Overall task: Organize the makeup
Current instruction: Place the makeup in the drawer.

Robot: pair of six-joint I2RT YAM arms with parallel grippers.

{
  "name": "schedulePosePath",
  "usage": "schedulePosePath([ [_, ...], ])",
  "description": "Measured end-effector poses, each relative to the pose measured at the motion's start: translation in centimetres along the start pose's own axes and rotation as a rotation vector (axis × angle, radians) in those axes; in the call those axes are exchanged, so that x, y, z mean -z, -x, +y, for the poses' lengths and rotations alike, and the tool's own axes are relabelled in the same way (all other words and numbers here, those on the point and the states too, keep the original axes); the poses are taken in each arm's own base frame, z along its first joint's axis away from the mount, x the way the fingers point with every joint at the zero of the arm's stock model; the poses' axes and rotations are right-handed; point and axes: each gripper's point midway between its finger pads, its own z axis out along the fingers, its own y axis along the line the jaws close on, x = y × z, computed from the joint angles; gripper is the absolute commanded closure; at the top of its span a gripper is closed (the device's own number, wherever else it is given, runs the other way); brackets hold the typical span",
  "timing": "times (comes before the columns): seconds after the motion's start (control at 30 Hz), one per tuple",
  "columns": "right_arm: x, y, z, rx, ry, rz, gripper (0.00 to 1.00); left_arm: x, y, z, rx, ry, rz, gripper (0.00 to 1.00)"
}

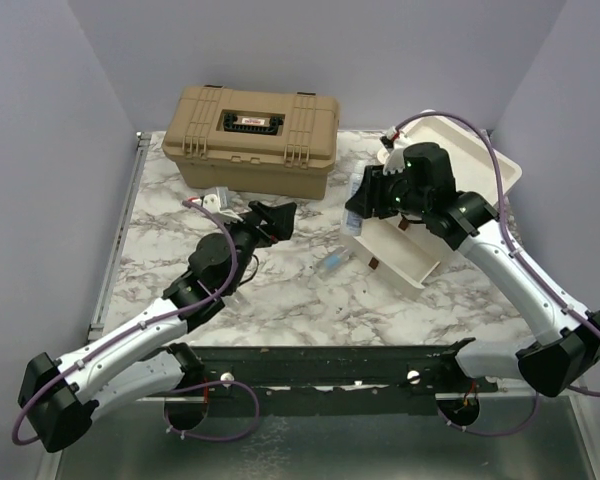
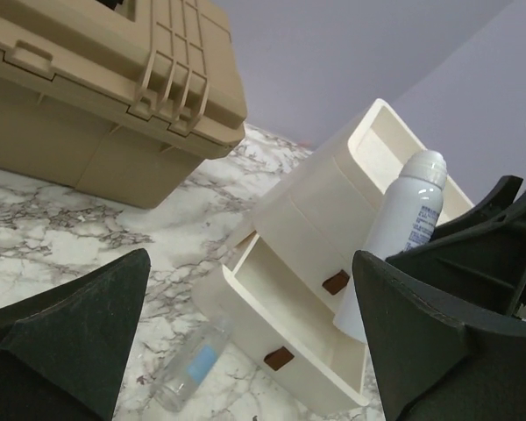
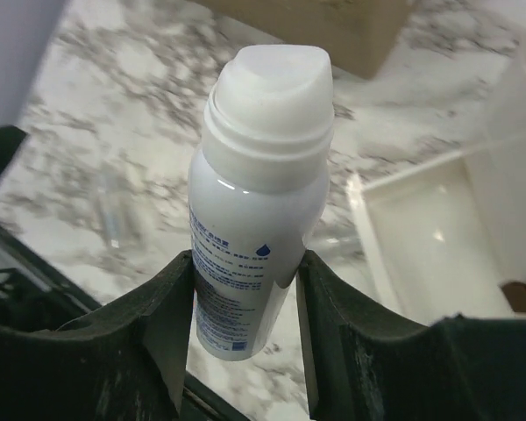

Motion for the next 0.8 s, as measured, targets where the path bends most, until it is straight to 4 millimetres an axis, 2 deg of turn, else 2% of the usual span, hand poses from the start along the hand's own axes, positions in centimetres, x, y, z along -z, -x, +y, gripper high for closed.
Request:
schedulePosePath([
  [0.2,1.0,-4.3,-5.5,0.151,-0.232,0.181,0.91,-0.7,-2.1,1.3,-0.017,0.047,0.053,0.01],
  [0.33,1.6,-6.4,-7.8,0.225,-0.318,0.28,0.91,-1.1,-3.4,1.9,-0.018,0.067,0.084,0.01],
  [0.53,1.6,-9.3,-11.0,0.309,-0.421,0.429,0.89,-1.4,-4.1,2.1,-0.008,0.073,0.104,0.01],
  [0.8,0.3,-11.2,-13.6,0.385,-0.497,0.55,0.85,-1.5,-4.3,2.2,0.003,0.073,0.115,0.01],
])
